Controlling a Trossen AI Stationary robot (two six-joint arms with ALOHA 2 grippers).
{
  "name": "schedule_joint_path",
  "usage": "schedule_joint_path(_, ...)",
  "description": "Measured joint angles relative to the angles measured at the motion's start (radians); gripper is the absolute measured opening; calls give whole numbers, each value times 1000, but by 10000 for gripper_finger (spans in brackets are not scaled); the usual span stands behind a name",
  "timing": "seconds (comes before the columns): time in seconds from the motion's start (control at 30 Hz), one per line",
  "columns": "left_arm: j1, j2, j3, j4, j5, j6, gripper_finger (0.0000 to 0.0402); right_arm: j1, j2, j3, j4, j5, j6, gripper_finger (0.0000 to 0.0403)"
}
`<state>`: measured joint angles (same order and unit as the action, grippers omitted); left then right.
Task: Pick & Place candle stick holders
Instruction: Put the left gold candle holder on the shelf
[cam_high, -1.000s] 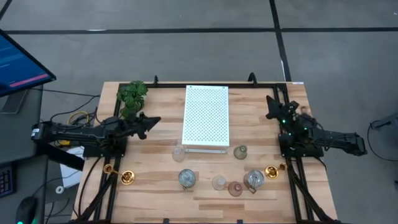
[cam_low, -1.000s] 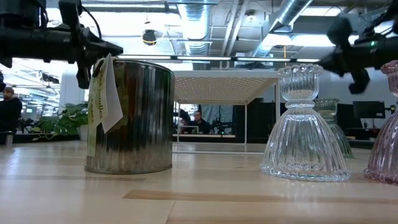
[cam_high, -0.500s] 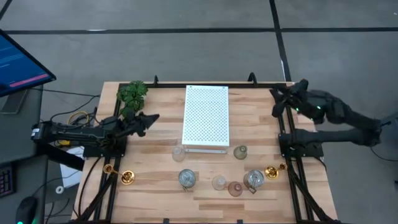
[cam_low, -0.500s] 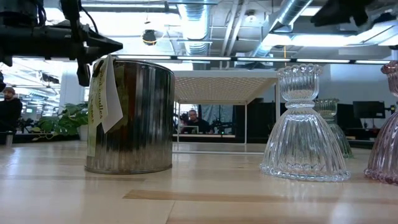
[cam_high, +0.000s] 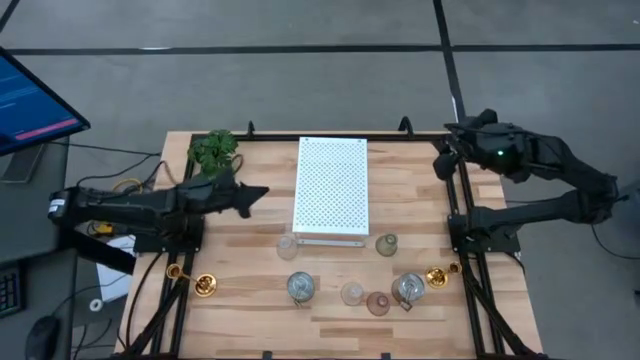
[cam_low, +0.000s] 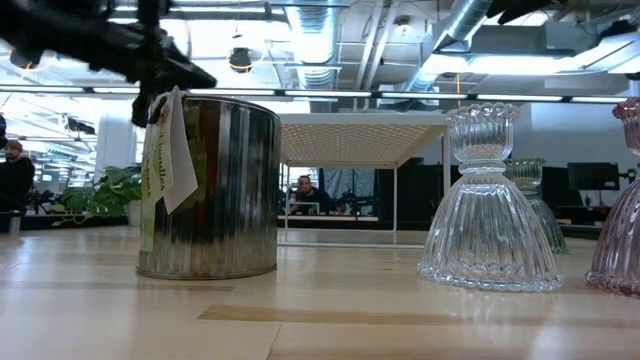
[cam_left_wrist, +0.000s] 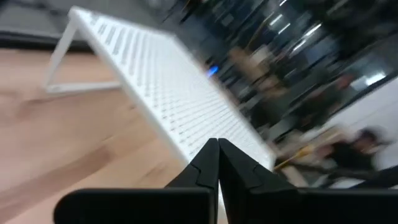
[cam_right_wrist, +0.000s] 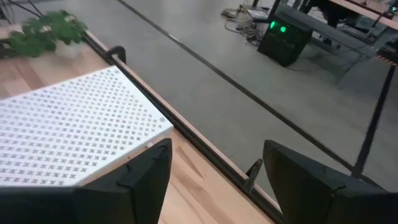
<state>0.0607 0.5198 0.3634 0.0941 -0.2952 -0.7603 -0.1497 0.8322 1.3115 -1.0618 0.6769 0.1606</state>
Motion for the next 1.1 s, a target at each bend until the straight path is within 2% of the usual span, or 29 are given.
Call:
schedule_joint_path(0.1, 8, 117, 175, -209, 12, 2, 3, -1, -19, 1, -2, 0, -2, 240)
schedule_joint_path(0.2, 22, 217, 357, -439, 87, 16, 3, -1, -37, 0, -3, -2, -3, 240)
schedule_joint_path(0.33, 60, 325, 553, -759, 231, 3, 12, -1, -57, 0, -5, -3, -14, 240)
schedule_joint_path(0.47, 116, 401, 688, -987, 414, -64, 33, -1, -71, 0, -8, -12, -13, 240)
schedule_joint_path(0.57, 125, 429, 741, -1032, 545, -78, 55, -1, -74, 0, -8, -26, -13, 240)
schedule_joint_path(0.7, 159, 432, 844, -1031, 662, -104, 89, -1, -74, 0, -8, -31, -14, 240)
schedule_joint_path(0.77, 187, 420, 911, -1030, 708, -31, 99, -1, -74, 0, -8, -40, -14, 240)
schedule_joint_path(0.93, 166, 354, 1059, -1056, 762, 224, 105, -1, -74, 0, -8, -54, -14, 240)
schedule_joint_path(1.1, 106, 297, 1138, -1160, 775, 172, 106, -1, -74, 0, -8, -56, -8, 240)
